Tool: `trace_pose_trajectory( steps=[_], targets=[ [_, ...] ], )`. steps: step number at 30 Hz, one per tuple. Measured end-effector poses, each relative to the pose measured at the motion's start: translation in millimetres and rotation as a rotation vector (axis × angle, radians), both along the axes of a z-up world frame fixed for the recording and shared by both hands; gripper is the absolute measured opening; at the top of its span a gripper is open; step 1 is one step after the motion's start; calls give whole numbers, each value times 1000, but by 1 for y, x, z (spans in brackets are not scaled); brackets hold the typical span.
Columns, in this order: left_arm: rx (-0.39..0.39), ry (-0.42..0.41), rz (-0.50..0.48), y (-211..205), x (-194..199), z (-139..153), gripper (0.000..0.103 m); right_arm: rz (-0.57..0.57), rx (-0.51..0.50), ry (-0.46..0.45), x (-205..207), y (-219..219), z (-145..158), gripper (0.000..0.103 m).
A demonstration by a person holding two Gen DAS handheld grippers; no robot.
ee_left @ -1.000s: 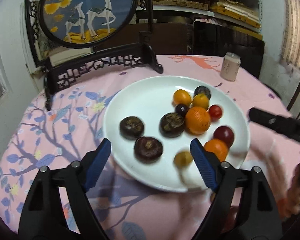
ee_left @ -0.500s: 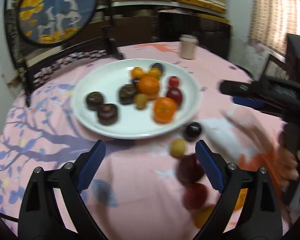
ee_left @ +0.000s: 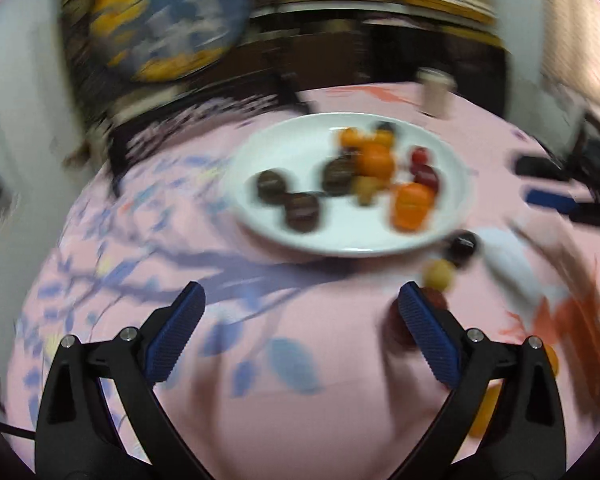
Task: Organize fruits
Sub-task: 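Grasp a dark red plum with the left gripper while the right grasps a dark cherry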
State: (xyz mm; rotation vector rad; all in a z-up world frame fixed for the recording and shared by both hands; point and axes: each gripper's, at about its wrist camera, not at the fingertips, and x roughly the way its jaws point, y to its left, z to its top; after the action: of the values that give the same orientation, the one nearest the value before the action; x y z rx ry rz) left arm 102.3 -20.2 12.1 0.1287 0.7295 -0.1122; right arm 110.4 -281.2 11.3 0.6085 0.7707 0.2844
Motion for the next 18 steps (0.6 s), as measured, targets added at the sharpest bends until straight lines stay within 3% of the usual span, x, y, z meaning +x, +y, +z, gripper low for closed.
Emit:
trace_pose_trajectory(
  steps=[3, 7, 18],
  targets=[
    [-117, 42, 31, 23, 4, -1, 99, 8, 0, -8, -1, 3, 2, 68],
    [-29, 40, -10, 6, 0, -9, 99, 10, 0, -3, -1, 2, 1, 68],
    [86, 8, -224, -39, -34, -16, 98, 24, -29, 3, 0, 8, 0, 68]
  ],
)
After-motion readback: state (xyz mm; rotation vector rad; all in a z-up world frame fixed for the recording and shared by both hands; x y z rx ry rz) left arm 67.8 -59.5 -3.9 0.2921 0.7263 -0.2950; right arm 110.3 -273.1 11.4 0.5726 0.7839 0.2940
